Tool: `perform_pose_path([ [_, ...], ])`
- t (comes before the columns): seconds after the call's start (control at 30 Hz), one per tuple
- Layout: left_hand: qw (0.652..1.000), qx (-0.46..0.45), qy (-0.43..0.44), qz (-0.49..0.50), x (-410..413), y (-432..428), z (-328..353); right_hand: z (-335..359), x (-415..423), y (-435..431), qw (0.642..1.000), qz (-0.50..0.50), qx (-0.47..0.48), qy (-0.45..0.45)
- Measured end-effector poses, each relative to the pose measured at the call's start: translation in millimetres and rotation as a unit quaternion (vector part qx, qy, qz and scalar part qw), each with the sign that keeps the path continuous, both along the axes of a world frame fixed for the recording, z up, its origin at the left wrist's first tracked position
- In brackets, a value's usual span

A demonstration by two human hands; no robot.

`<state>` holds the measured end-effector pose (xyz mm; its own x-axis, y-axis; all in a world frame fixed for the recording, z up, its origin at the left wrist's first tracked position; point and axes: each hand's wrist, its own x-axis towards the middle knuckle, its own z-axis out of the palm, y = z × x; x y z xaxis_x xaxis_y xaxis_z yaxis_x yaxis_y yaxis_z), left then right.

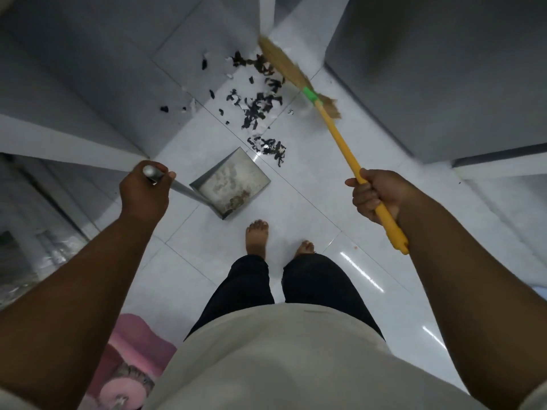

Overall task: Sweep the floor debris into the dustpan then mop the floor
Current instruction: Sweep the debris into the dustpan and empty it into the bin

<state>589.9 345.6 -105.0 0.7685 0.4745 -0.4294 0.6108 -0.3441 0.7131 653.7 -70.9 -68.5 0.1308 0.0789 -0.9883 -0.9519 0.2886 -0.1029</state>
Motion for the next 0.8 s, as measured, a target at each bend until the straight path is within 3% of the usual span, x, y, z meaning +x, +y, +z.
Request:
perform_pose_path([
  [0.2, 0.999, 0.000, 0.015, 0.043, -2.6, 24.5, 0.1, -16.3, 9.5, -11.7, 0.996, 0.037, -0.078, 0.029],
  [0.5, 0.993, 0.017, 0.013, 0.118, -21.9, 3.6, 9.4, -2.6, -14.4, -64.9, 0.987, 0.109, -0.098, 0.066],
  [0.8, 0.977, 0.039, -0.013, 0.211, -15.0, -40.0, 15.9, 24.5, -41.9, -121.2, 0.951, 0.263, -0.133, 0.094],
])
